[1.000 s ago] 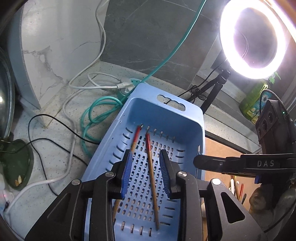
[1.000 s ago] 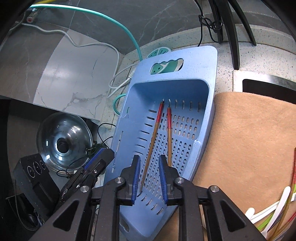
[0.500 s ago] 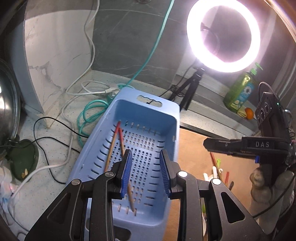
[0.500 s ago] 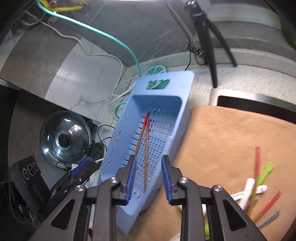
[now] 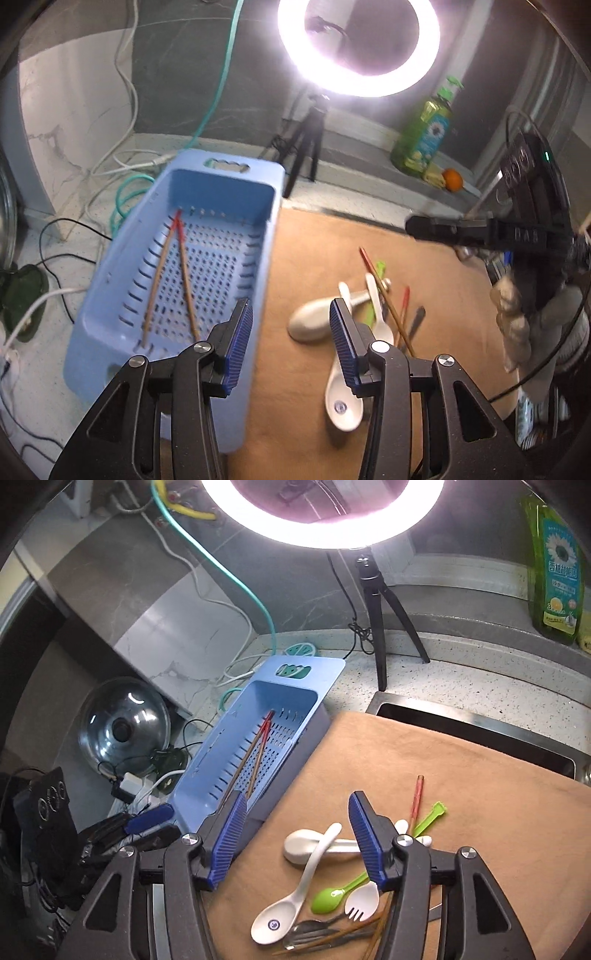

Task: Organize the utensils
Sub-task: 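Close the left tool on the white ceramic spoon's handle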

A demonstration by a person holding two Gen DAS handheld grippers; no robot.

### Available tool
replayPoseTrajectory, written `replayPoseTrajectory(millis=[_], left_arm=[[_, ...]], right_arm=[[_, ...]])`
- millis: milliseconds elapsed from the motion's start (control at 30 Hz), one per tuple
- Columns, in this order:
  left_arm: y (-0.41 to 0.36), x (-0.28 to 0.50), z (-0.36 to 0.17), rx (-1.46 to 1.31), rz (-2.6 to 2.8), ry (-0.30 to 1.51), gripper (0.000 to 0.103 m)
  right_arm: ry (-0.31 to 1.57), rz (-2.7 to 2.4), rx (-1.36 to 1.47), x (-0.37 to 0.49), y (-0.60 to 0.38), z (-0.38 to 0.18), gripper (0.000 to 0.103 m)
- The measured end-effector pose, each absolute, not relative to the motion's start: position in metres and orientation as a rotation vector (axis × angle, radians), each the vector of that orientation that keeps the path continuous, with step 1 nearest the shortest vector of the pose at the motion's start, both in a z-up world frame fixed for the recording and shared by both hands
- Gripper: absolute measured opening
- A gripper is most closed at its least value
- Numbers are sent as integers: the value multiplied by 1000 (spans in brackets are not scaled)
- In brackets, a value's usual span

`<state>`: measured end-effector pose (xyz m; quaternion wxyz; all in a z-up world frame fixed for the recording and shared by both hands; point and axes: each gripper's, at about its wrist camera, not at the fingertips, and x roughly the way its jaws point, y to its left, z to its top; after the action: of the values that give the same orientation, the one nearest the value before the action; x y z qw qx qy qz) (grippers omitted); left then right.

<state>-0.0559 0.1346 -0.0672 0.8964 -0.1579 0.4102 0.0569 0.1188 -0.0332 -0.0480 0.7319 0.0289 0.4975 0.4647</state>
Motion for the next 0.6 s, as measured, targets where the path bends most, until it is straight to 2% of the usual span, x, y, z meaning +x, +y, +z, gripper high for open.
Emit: replayPoseTrajectory(millis=[33,67,433,600], left_arm=[[128,-60,-72,-322,111,861,52],[122,-64,-76,-319,104,869,52],[63,-90,-131,-297,54,994,52],[58,-90,-145,-313,47,994,52]], right_arm=[[1096,1033,67,116,-35,-50,54],[1098,1042,69,114,-36,-52,54],[1228,1061,-118,98,-22,-95,54],[1271,1094,-174,90,-9,-114,54]])
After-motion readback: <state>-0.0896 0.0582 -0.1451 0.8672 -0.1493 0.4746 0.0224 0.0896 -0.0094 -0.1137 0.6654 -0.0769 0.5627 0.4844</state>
